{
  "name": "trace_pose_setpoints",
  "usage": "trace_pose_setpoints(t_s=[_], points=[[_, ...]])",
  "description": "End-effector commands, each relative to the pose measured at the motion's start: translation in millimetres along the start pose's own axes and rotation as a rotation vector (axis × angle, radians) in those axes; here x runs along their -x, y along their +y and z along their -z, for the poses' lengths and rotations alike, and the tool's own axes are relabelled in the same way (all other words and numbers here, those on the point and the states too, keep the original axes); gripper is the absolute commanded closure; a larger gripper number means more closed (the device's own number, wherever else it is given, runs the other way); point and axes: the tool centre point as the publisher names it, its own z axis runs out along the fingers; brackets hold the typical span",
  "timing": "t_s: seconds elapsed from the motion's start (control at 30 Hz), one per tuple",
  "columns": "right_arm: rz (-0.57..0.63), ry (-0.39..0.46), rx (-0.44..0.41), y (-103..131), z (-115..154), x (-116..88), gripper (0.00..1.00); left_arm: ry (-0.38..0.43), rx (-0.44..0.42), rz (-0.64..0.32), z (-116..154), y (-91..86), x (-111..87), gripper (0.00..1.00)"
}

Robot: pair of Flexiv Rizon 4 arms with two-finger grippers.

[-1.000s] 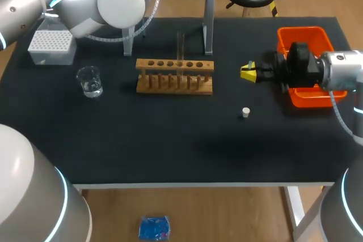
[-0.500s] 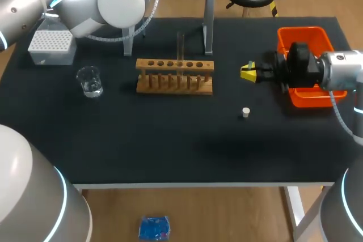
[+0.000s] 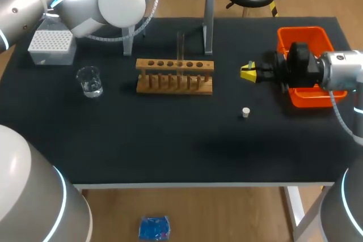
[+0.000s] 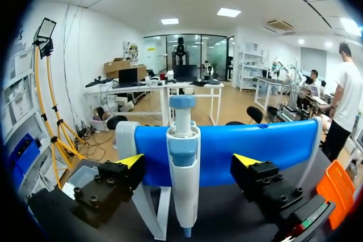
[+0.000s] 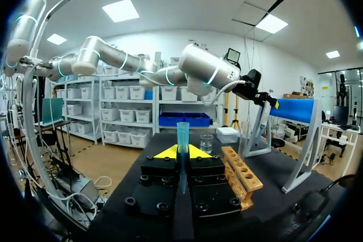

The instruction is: Invert the test tube, pick up the pipette, mount the tip to pipette, aspirate from beaker and dispense into the tube, eject the tip, return the pipette, and cap with the stopper.

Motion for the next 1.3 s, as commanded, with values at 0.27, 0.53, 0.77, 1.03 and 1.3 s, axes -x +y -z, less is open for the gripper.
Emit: trace_pose_setpoints(t_s=[0.27,0.53,0.77,1.03,1.3], points=[[0.001,-0.003,-0.001,0.1,-0.7,-0.7,1.00,-0.005,0.002,0.002,-2.4,0.2,0.4,1.00],[0.001,-0.003,-0.001,0.1,-0.7,-0.7,1.00,-0.008,0.002,0.002,-1.1,0.7,1.3,1.00],[0.001,-0.003,-0.001,0.1,-0.7,-0.7,1.00,-0.010,-0.001,-0.002,3.6,-5.0,0.1,1.00],[0.001,-0.003,-0.001,0.1,-0.7,-0.7,1.00,-0.022,-0.027,-0.016,13.4,-23.8,0.7,1.00],[0.001,-0.003,-0.001,0.1,-0.7,-0.7,1.00,-0.031,-0.048,-0.025,21.8,-37.2,1.4,1.00]])
